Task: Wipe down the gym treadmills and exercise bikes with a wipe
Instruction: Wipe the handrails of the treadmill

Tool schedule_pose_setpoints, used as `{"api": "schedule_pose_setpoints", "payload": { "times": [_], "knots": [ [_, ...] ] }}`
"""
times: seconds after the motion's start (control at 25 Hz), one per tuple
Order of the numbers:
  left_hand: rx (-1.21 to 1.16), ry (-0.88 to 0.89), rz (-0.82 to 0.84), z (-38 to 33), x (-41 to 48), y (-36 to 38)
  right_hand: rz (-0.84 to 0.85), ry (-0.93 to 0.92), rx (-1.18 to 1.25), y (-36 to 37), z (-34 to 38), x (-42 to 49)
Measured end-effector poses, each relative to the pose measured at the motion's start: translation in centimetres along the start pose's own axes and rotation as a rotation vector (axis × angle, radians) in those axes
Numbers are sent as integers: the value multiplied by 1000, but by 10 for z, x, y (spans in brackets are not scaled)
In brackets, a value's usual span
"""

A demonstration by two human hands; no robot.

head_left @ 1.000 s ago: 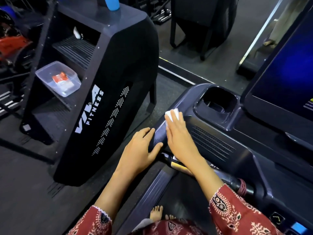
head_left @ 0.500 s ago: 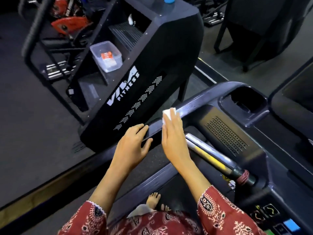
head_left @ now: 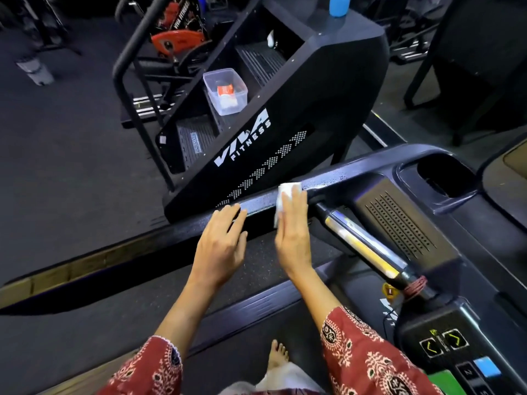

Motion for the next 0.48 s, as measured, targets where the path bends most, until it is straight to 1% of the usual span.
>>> {"api": "schedule_pose_setpoints", "payload": {
  "times": [0.04,0.08,0.16,0.2,0.28,0.32,0.4,0.44,0.48],
  "knots": [
    [9,15,-14,-1,-3,-1,-26,57,20,-1,-5,1],
    [20,29,-36,-2,-6,-2,-13,30,1,0,-2,0],
    [45,53,-74,0,-11,-3,59,-109,-45,11,6,-7],
    [67,66,-97,0,-16,-2,43,-104,-24,13,5,-12],
    [105,77,-142,1,-23,1,-47,7,55,11,-4,-15],
    [117,80,-161,2,-24,3,-42,-4,61,14,-1,-15],
    [142,89,-213,1,-30,6,34,-177,-20,25,12,-21],
    [156,97,-243,1,-30,7,19,-210,-23,25,10,-22],
    [170,101,-273,1,-30,8,-29,-171,11,21,3,-21]
  ]
}}
Point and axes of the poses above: each hand's wrist, its own x-axis towards the middle knuckle, its own y-axis out of the palm, z = x × y, the point moved 9 cm from there along x, towards the middle knuckle, and after that the axes turned 7 degrees about z, right-handed, at the moved point
